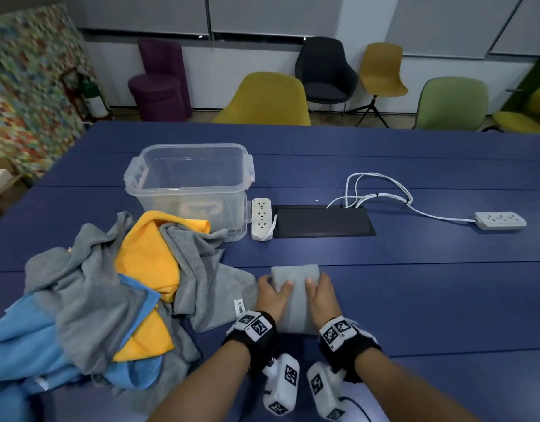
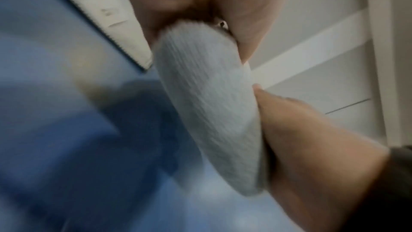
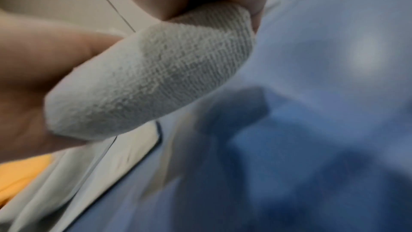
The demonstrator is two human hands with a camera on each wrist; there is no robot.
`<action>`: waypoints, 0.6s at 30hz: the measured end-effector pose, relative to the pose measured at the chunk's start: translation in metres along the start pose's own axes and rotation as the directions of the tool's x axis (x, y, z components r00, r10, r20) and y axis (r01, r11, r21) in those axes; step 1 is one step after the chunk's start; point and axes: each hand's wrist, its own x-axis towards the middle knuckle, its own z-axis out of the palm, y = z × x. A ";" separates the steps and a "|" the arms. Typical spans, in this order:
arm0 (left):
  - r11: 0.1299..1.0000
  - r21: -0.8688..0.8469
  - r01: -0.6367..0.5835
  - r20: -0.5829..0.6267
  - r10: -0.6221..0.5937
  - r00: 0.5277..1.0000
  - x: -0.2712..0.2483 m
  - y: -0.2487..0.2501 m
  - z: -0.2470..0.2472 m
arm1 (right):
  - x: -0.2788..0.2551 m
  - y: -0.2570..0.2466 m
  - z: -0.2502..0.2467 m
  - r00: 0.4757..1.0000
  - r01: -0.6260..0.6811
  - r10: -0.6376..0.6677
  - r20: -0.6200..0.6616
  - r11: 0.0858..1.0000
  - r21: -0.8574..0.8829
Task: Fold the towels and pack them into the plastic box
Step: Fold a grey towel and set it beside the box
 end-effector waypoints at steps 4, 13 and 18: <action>0.961 0.118 -0.251 0.104 0.240 0.965 0.031 0.030 -0.006 | 0.041 -0.020 -0.027 0.996 0.086 -0.087 -0.004 0.992 -0.095; 0.900 0.331 -0.282 0.141 0.249 0.958 0.110 0.035 0.016 | 0.112 -0.021 -0.008 0.957 0.257 -0.290 0.013 0.822 -0.508; 0.494 0.841 -0.220 0.146 0.186 0.972 0.127 0.016 0.018 | 0.125 0.030 0.018 0.852 0.471 -0.482 0.203 0.540 -0.697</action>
